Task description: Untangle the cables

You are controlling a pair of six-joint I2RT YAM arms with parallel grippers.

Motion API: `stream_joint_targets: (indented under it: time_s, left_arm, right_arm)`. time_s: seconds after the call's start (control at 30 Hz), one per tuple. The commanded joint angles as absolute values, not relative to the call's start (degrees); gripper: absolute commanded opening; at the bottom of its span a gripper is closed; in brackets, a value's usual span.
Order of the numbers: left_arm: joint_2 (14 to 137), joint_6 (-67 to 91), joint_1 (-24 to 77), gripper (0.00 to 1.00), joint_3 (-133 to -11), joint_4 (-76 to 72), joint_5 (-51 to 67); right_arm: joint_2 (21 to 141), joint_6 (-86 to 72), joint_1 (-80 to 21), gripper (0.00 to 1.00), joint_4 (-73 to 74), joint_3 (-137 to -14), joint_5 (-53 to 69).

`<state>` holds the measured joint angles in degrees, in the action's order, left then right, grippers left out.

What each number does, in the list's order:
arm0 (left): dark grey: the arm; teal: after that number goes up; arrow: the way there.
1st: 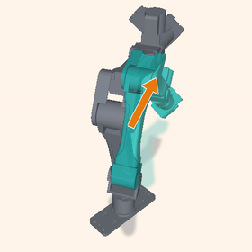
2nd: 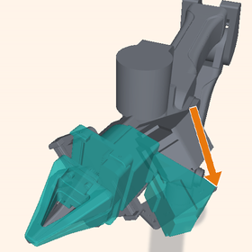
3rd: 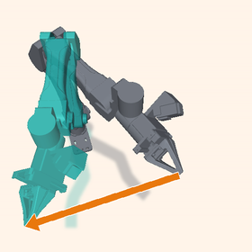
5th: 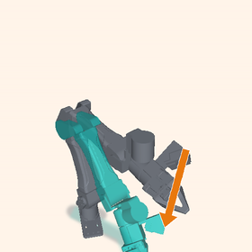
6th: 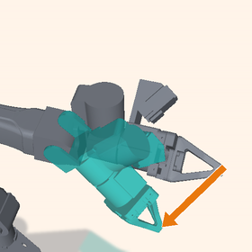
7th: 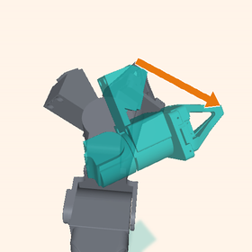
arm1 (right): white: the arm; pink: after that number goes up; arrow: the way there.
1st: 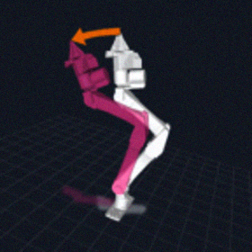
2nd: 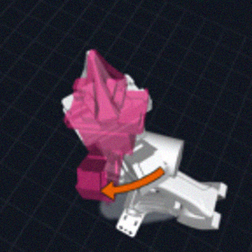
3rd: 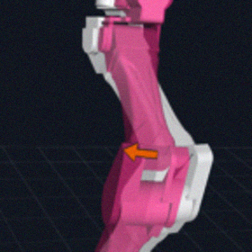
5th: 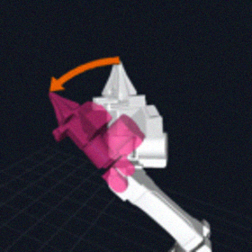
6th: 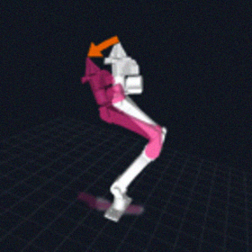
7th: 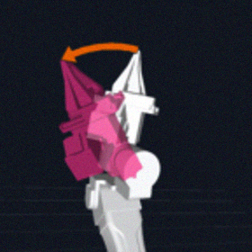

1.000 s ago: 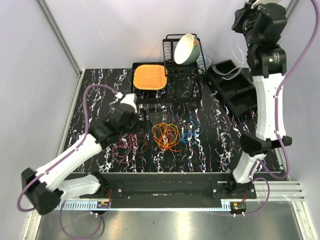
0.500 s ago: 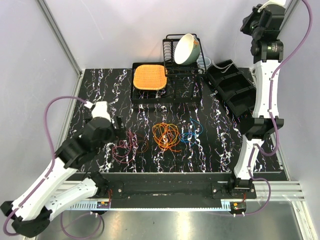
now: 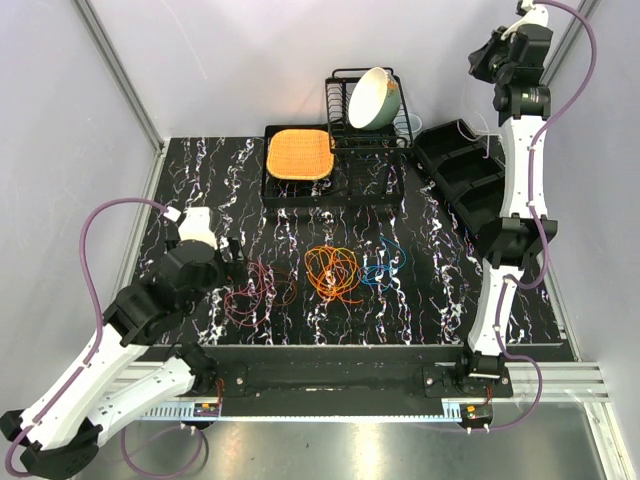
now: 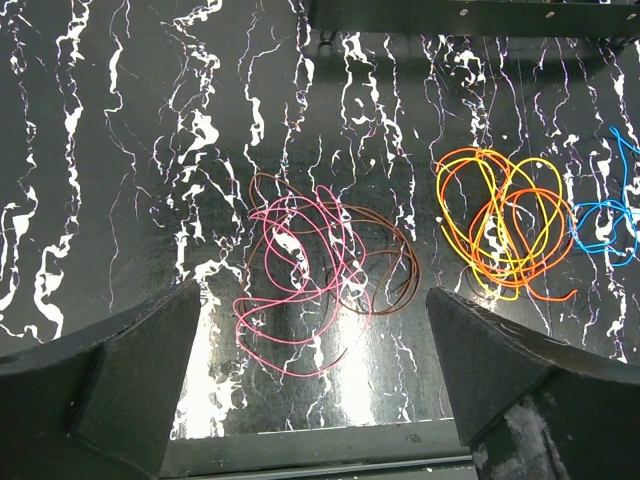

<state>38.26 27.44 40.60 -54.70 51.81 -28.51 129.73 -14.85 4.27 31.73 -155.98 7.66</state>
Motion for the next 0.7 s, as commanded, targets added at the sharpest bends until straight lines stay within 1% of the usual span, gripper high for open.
stream_joint_targets:
  time_s: [0.0, 0.53, 0.67]
  left_arm:
    - [36.57, 26.46, 40.61, 0.99, -54.32, 49.31, -29.27]
    - [36.74, 26.37, 40.61, 0.99, -54.14, 49.04, -29.44]
    - [36.65, 26.28, 40.61, 0.99, -53.97, 49.04, -29.53]
  right_arm:
    - [130.69, -15.38, 4.48, 0.00, 25.93, -157.32, 12.39]
    - [138.07, -16.17, 5.27, 0.00, 19.16, -157.24, 16.35]
    - [139.13, -15.38, 5.45, 0.00, 18.72, -155.05, 15.65]
